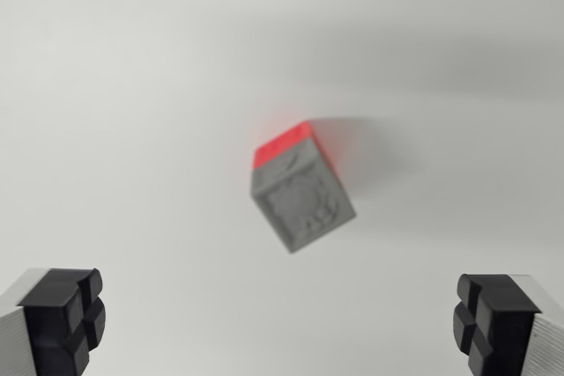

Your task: Destack cube

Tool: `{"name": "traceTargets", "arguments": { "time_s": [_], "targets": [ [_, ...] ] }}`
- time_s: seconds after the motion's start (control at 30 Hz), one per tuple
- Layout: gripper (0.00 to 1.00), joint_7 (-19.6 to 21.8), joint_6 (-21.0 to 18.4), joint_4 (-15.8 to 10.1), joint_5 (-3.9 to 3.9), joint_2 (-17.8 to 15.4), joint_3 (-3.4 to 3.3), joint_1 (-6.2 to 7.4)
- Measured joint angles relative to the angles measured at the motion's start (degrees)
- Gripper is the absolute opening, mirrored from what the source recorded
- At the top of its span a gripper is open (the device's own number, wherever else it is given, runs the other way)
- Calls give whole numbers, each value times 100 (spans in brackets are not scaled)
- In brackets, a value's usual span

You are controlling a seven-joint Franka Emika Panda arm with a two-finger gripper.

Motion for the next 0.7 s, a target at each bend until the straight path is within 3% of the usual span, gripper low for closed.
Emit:
{"name": "traceTargets", "arguments": {
  "time_s": [0.3, 0.7],
  "targets": [
    [100, -439, 274, -246, 18, 31, 0, -40],
    [100, -1340, 824, -675, 86, 149, 0, -118]
  ]
}}
